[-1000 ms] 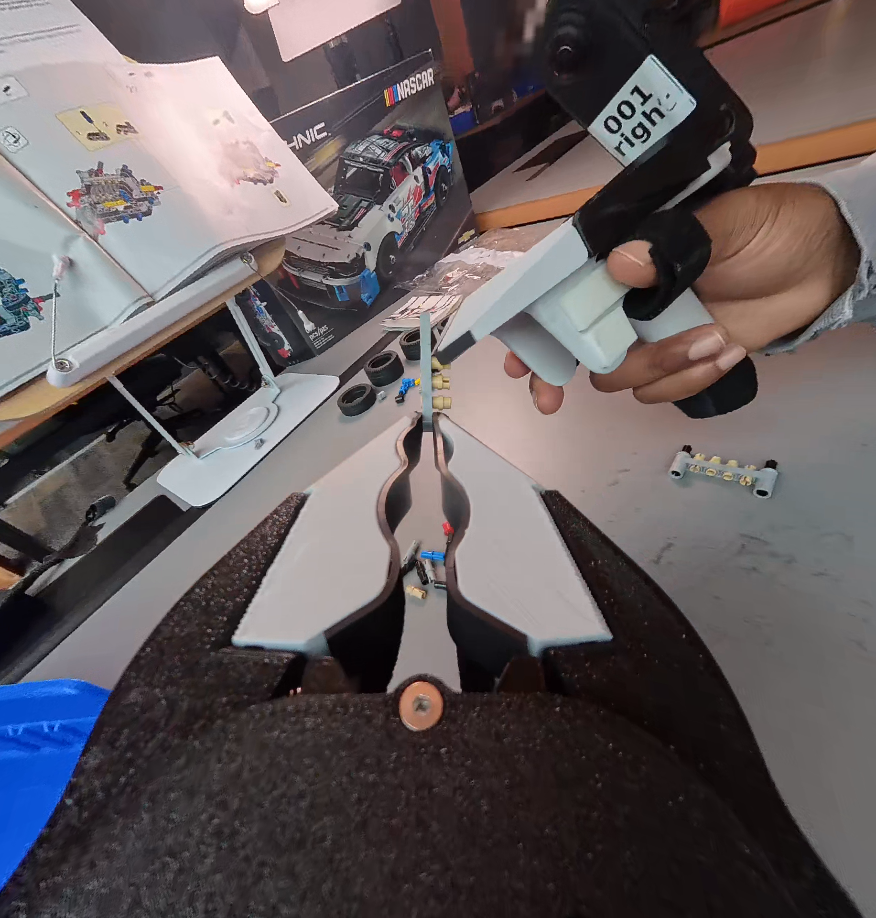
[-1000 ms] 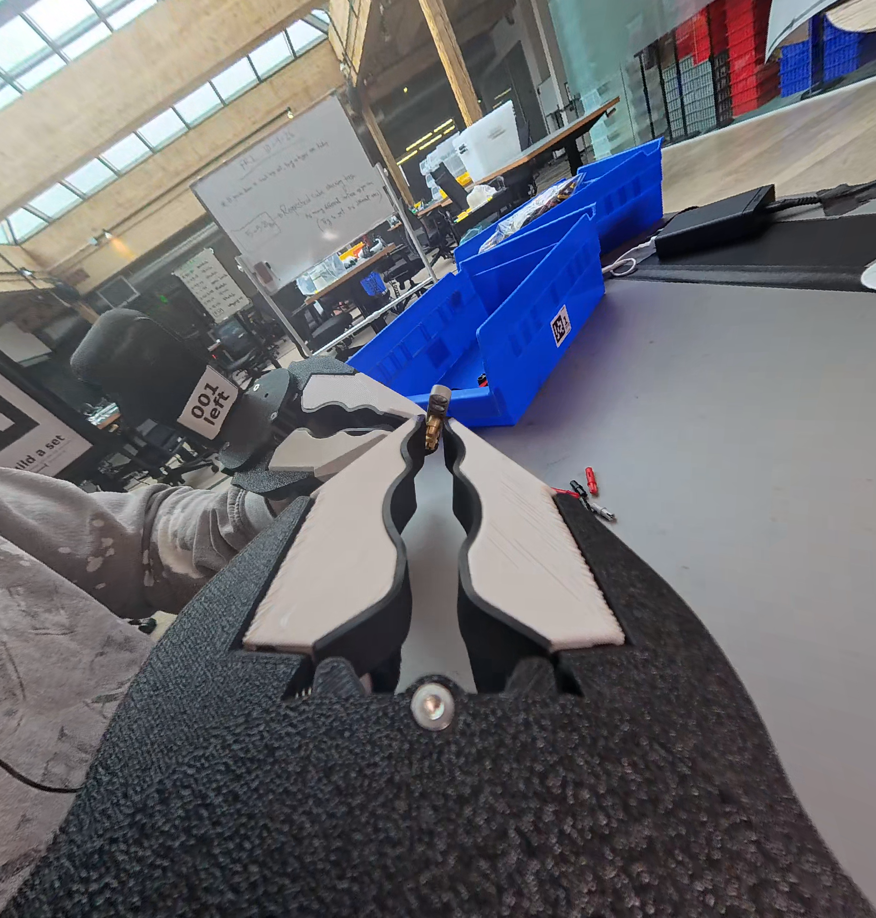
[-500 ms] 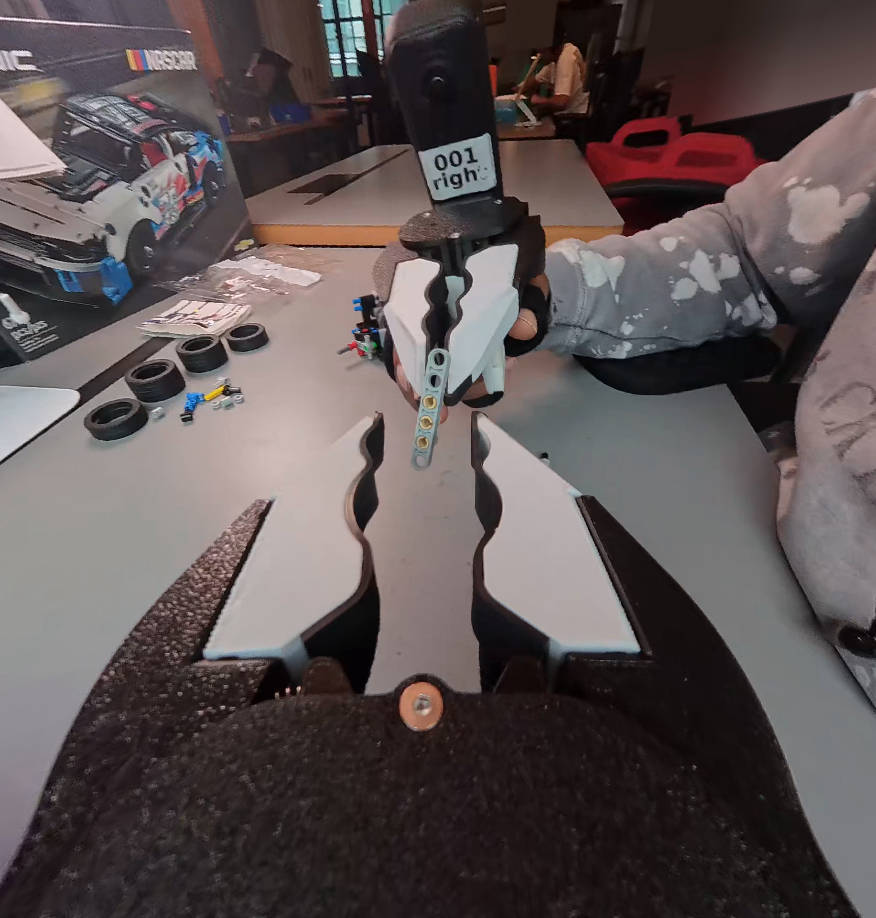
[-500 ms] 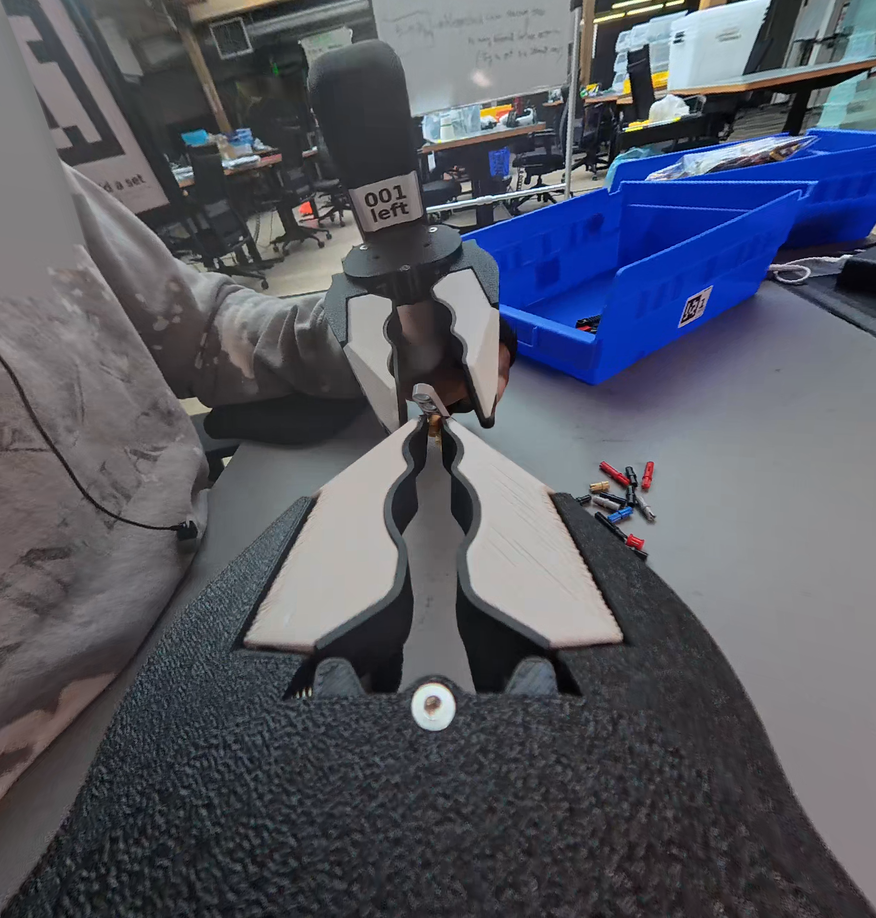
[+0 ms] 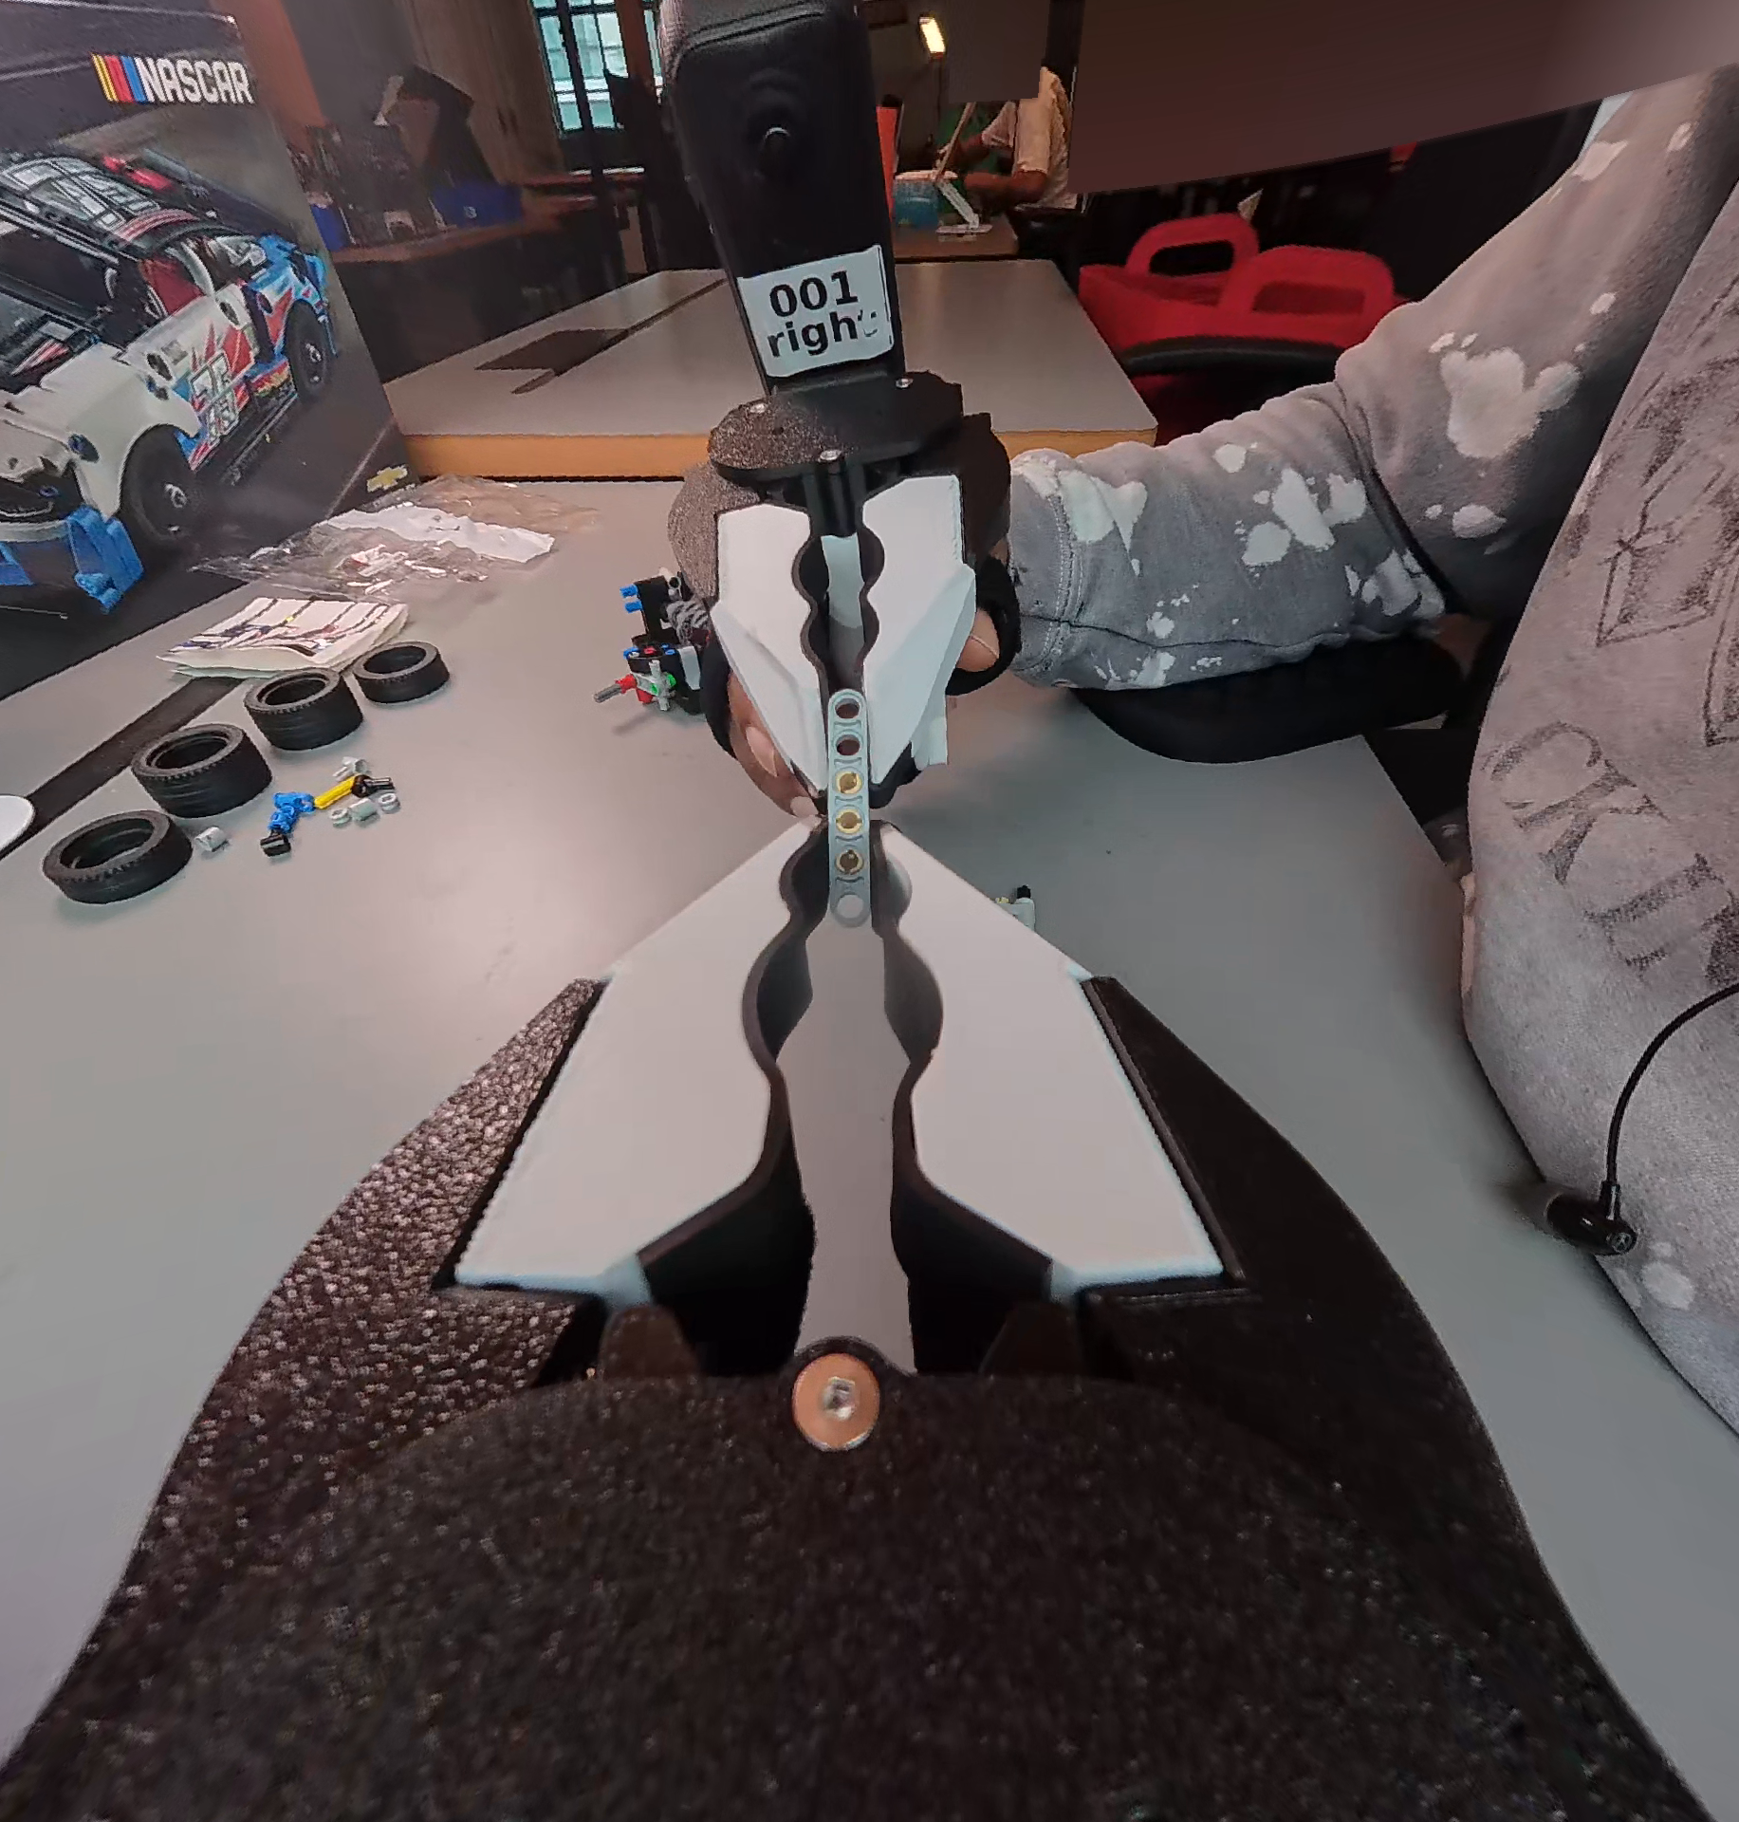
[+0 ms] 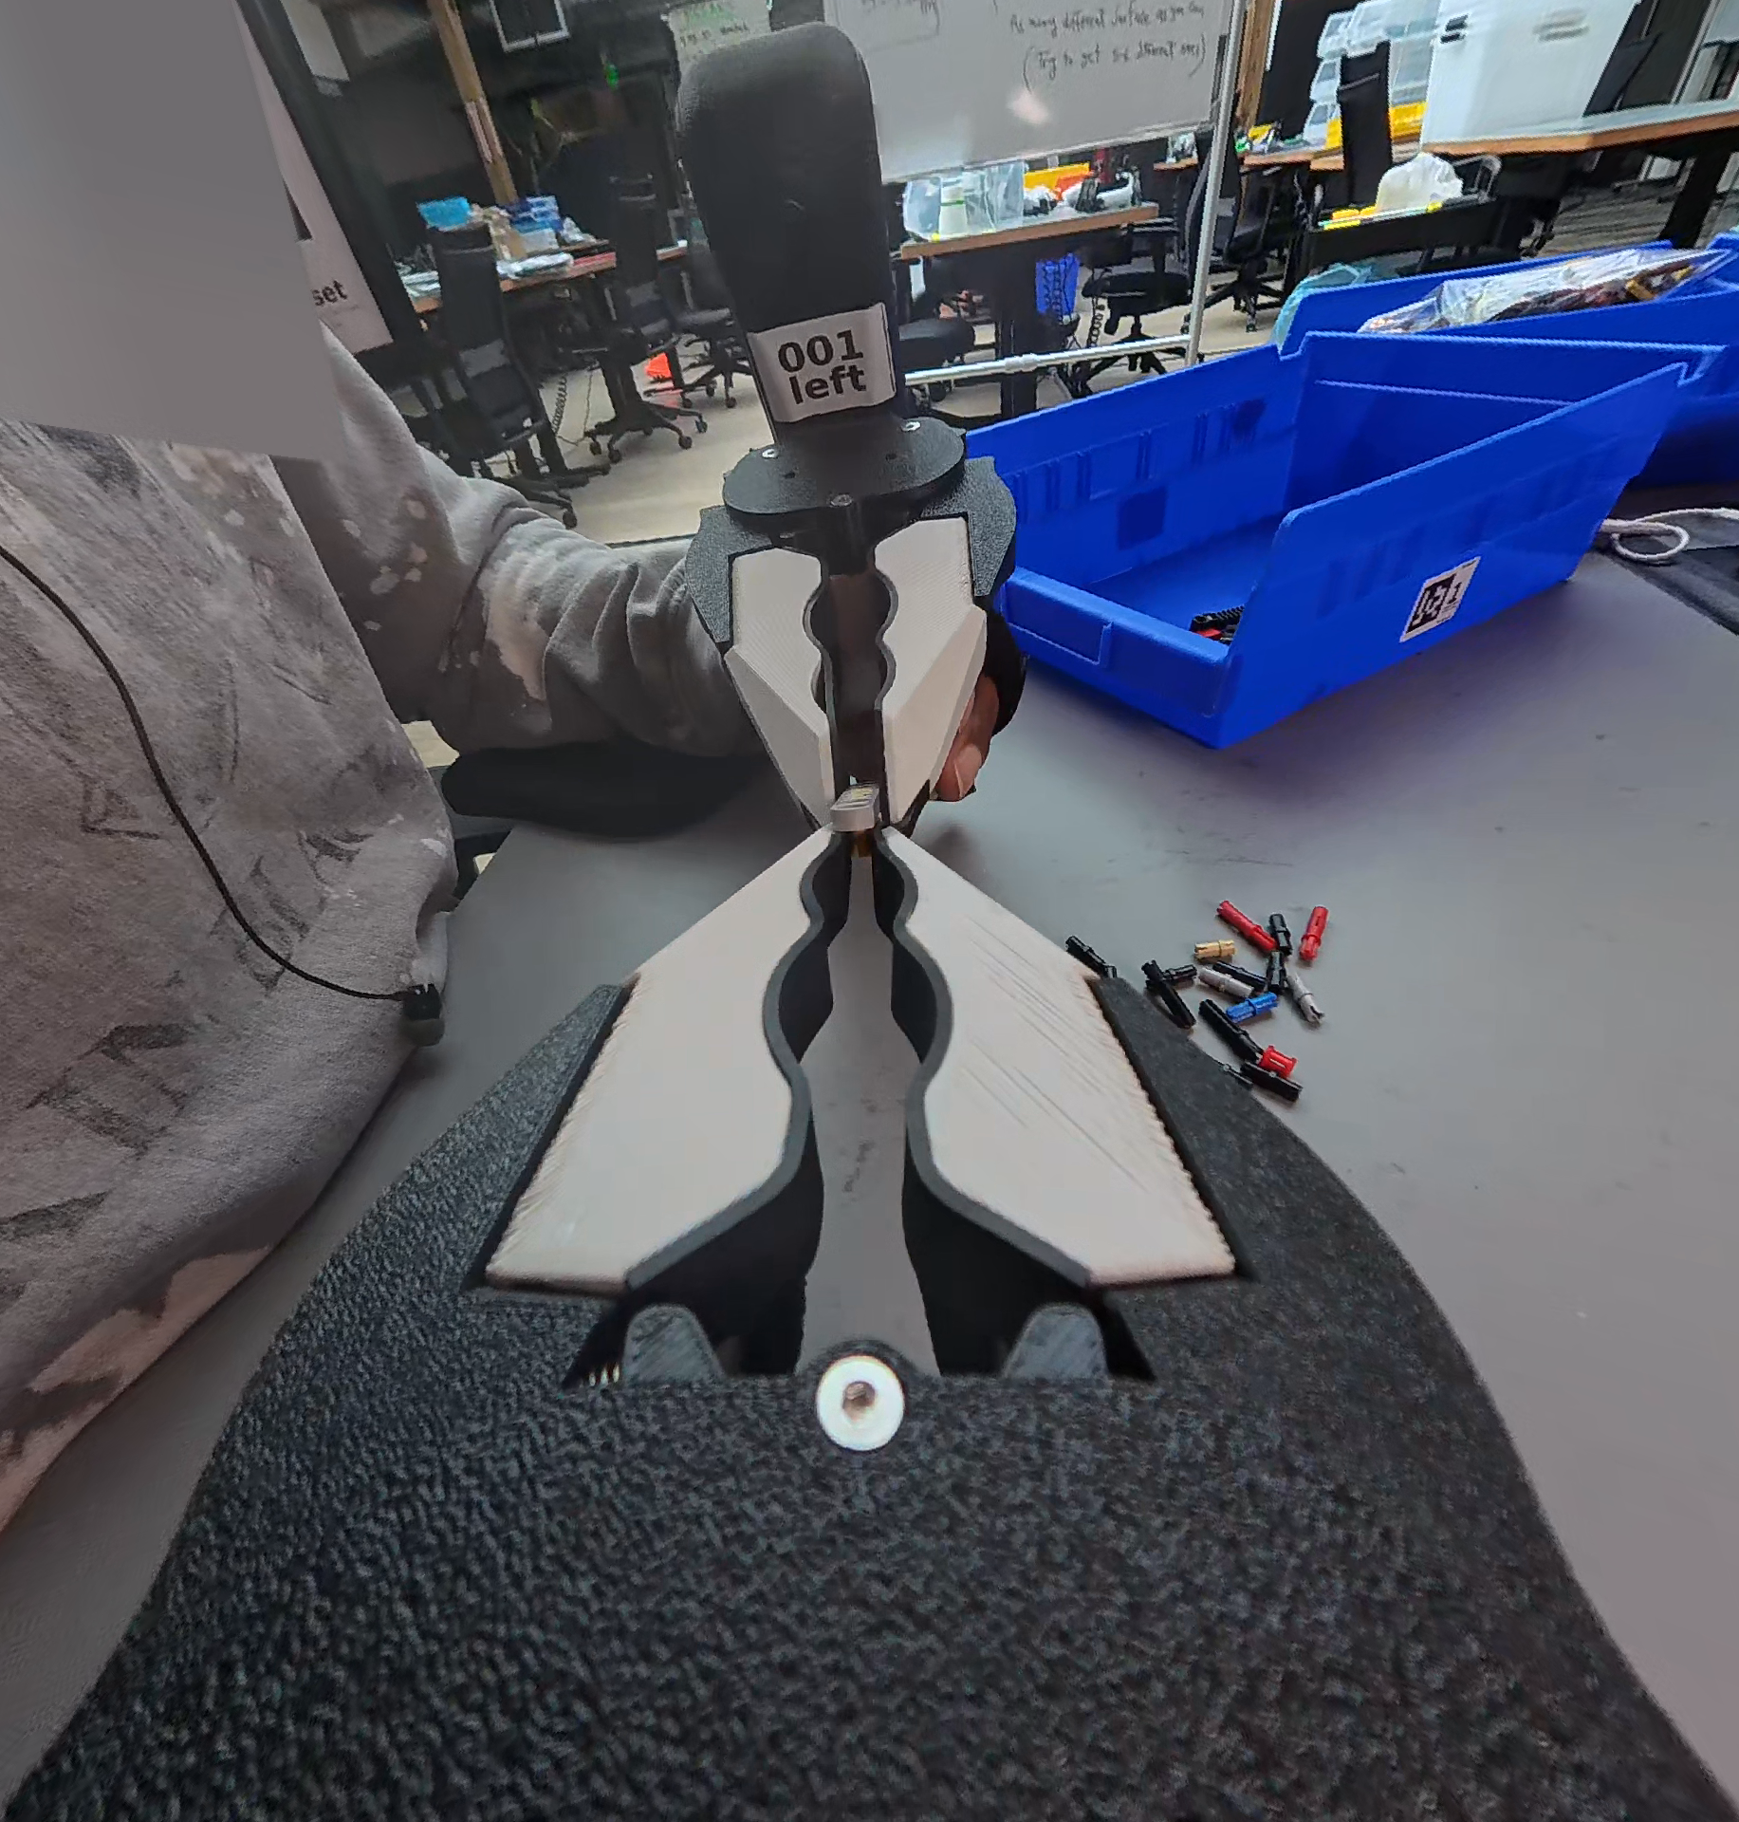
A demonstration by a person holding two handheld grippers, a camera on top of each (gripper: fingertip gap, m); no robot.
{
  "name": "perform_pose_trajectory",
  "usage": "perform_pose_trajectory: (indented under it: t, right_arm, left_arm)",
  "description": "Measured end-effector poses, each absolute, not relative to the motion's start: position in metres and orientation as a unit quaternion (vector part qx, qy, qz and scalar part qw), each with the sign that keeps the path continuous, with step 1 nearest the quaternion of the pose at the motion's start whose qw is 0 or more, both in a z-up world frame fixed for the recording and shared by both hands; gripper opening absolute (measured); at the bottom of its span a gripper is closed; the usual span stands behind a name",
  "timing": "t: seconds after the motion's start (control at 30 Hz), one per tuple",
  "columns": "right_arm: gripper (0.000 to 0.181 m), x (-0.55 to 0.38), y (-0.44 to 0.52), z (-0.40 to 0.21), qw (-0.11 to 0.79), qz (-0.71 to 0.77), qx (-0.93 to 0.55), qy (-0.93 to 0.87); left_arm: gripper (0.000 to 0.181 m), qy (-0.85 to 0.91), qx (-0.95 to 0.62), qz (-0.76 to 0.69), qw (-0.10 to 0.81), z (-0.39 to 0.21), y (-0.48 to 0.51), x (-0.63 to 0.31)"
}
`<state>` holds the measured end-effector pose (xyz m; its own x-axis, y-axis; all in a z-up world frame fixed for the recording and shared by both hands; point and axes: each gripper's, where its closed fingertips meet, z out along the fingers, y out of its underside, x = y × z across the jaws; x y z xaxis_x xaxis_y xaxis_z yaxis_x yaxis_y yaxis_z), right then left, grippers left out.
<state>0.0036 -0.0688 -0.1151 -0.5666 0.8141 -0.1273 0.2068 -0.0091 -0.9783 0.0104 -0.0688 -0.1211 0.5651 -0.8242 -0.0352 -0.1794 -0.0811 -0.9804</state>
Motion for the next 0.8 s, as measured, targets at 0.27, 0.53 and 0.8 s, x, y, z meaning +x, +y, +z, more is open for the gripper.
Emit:
perform_pose_trajectory:
  t: [0.27, 0.53, 0.8]
  right_arm:
    - [0.003, 0.003, -0.064, -0.117, 0.273, 0.573, -0.390, -0.667]
    - [0.000, 0.000, -0.043, -0.117, 0.328, 0.539, -0.421, -0.652]
    - [0.023, 0.006, -0.053, -0.119, 0.269, 0.543, -0.426, -0.672]
  left_arm:
    - [0.007, 0.339, -0.675, -0.317, 0.574, -0.119, -0.065, 0.010]
    - [0.007, 0.237, -0.675, -0.415, 0.562, -0.101, -0.057, -0.008]
    - [0.007, 0.272, -0.745, -0.369, 0.485, -0.138, -0.057, 0.007]
